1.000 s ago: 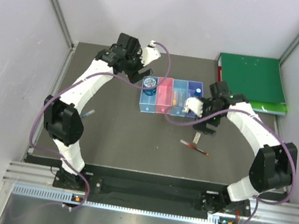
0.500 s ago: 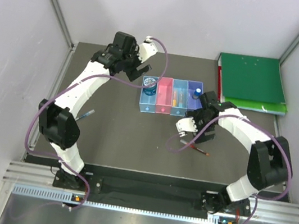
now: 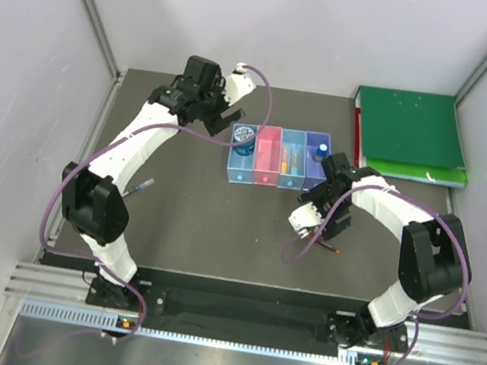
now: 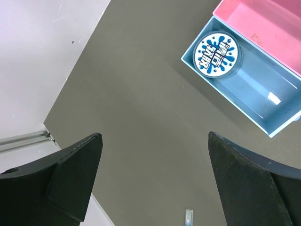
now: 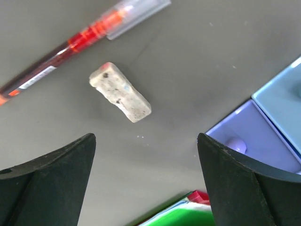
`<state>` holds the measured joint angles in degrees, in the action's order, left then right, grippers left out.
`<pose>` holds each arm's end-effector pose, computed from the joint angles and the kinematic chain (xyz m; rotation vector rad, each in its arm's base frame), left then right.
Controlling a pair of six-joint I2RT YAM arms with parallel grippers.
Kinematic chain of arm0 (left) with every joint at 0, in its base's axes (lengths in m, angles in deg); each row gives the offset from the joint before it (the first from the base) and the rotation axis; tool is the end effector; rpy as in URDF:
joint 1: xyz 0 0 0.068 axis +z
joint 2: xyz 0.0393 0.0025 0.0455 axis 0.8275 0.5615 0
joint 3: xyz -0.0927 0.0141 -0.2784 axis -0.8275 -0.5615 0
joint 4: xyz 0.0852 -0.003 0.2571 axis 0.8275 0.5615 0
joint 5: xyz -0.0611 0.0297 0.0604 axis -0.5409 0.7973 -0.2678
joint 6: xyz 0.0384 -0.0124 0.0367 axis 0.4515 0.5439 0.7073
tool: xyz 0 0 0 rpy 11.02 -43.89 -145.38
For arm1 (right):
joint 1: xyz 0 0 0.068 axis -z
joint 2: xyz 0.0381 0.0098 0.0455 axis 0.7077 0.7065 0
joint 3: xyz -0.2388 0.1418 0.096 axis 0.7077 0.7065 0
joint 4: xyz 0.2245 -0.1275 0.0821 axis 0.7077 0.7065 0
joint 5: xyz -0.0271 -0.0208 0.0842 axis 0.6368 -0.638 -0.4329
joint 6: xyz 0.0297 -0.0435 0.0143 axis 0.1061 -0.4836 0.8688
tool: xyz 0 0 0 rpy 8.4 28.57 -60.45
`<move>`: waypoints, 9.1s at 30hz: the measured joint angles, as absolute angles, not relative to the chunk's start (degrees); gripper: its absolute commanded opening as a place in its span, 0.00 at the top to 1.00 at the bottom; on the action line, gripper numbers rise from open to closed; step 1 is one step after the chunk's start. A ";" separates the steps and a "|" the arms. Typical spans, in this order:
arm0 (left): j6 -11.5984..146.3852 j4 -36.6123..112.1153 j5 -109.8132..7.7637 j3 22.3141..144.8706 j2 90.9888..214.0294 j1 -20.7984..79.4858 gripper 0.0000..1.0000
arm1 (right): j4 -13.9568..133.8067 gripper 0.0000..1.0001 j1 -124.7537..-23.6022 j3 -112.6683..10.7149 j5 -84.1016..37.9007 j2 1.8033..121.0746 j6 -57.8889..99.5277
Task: Sort the stationery into containers
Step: Pick up the stationery from the center of the board, then place the stationery in the storage box, then pick up the pen from the corner of the board, then place the pen in the storage box.
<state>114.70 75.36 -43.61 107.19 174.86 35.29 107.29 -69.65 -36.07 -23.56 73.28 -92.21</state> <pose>0.3774 -0.1420 0.3804 1.0580 1.9612 0.1288 0.2717 0.1301 0.2051 -2.6622 1.1988 -0.0079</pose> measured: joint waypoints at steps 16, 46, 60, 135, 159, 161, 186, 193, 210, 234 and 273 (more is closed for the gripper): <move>114.89 74.25 -43.32 107.19 174.86 35.83 0.01 | 109.11 0.39 -72.62 -36.31 -25.00 78.81 -95.90; 110.92 66.77 -38.67 102.23 173.68 41.89 0.01 | 108.91 0.82 -73.32 -50.43 -27.34 81.46 -76.08; 105.45 62.07 -31.15 98.40 172.93 51.77 0.01 | 111.69 0.83 -76.69 -66.13 -29.31 80.50 -68.73; 118.35 73.04 -39.21 82.97 166.47 52.29 0.01 | 98.09 0.04 -74.31 -72.79 -25.28 80.10 -42.24; 113.71 82.03 -40.33 70.40 172.17 55.61 0.06 | 100.37 0.04 -73.63 -60.55 -23.86 73.63 -37.15; 114.37 81.07 -40.22 69.33 172.21 56.25 0.07 | 100.39 0.04 -73.63 -60.55 -23.86 73.63 -37.15; 122.39 76.43 -44.15 73.38 177.02 58.17 0.59 | 100.02 0.04 -73.50 -63.61 -23.03 76.06 -36.93; 124.12 74.75 -44.70 73.60 177.68 59.11 0.86 | 99.25 0.04 -72.65 -64.44 -22.36 76.89 -36.91; 117.52 84.41 -50.91 90.16 182.42 60.71 1.00 | 96.48 0.04 -68.43 -65.82 -19.54 77.04 -36.10; 92.38 88.61 -74.05 122.64 184.39 56.66 1.00 | 93.48 0.04 -66.24 -62.98 -16.21 76.98 -33.33; 53.50 48.78 -84.28 115.76 201.72 39.13 1.00 | 90.01 0.04 -60.25 -57.05 -9.15 75.21 -27.80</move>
